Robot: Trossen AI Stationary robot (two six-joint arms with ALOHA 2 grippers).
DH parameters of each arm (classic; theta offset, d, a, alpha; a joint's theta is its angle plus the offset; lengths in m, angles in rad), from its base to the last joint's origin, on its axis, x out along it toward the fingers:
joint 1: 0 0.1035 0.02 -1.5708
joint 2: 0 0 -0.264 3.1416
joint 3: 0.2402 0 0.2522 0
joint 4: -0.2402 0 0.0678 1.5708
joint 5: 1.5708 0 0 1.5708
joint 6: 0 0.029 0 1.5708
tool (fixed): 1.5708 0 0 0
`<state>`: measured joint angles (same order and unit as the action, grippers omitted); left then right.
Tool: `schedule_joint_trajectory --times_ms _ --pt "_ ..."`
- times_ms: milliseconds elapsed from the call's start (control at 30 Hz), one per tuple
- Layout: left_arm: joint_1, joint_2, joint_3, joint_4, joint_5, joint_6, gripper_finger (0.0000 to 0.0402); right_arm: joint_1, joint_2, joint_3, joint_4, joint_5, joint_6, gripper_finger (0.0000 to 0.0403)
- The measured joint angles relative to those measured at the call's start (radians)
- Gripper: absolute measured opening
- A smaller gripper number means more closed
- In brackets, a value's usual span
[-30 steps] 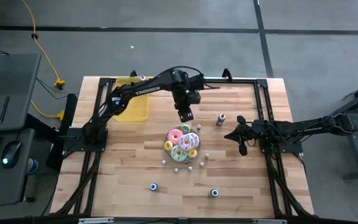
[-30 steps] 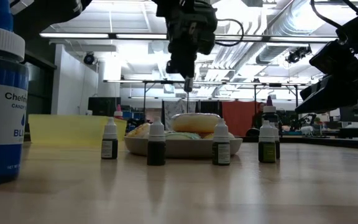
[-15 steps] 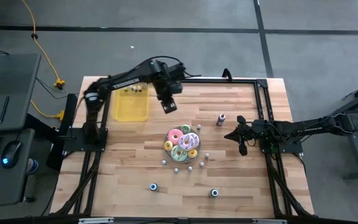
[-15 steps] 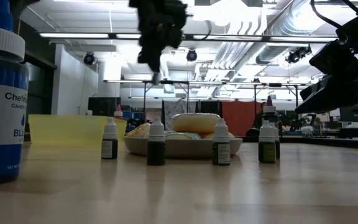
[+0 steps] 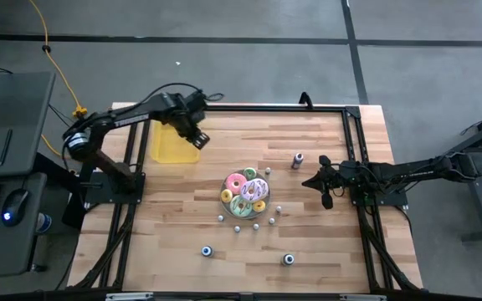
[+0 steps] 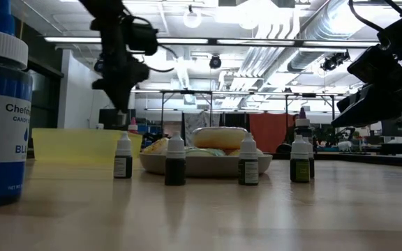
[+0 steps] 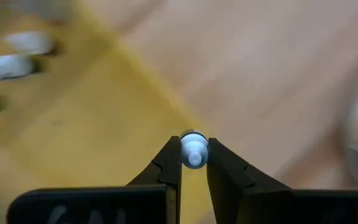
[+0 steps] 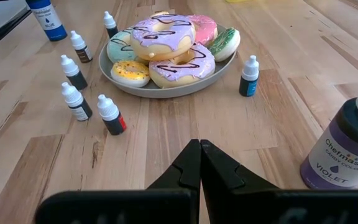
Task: Pick & Place food coloring
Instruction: Put the small black food coloring bottle into the yellow bin
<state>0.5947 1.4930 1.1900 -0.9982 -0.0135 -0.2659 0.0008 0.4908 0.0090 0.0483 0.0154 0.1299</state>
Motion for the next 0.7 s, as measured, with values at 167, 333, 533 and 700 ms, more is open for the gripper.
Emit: schedule_joint_trajectory --times_ms 167,333,533,700 --pt "0.064 -0.063 -0.087 0.049 -0.112 -0.034 0.004 0.0 0.0 0.0 0.0 0.0 0.0 0.0" --pt "0.131 -0.079 -0.186 0.149 -0.132 -0.034 0.004 0.0 0.0 0.0 0.0 0.0 0.0 0.0" --pt "0.207 -0.078 -0.276 0.285 -0.137 -0.093 0.004 0.0 0.0 0.0 0.0 0.0 0.0 0.0" --pt "0.265 -0.078 -0.301 0.324 -0.162 -0.106 0.004 0.0 0.0 0.0 0.0 0.0 0.0 0.0"
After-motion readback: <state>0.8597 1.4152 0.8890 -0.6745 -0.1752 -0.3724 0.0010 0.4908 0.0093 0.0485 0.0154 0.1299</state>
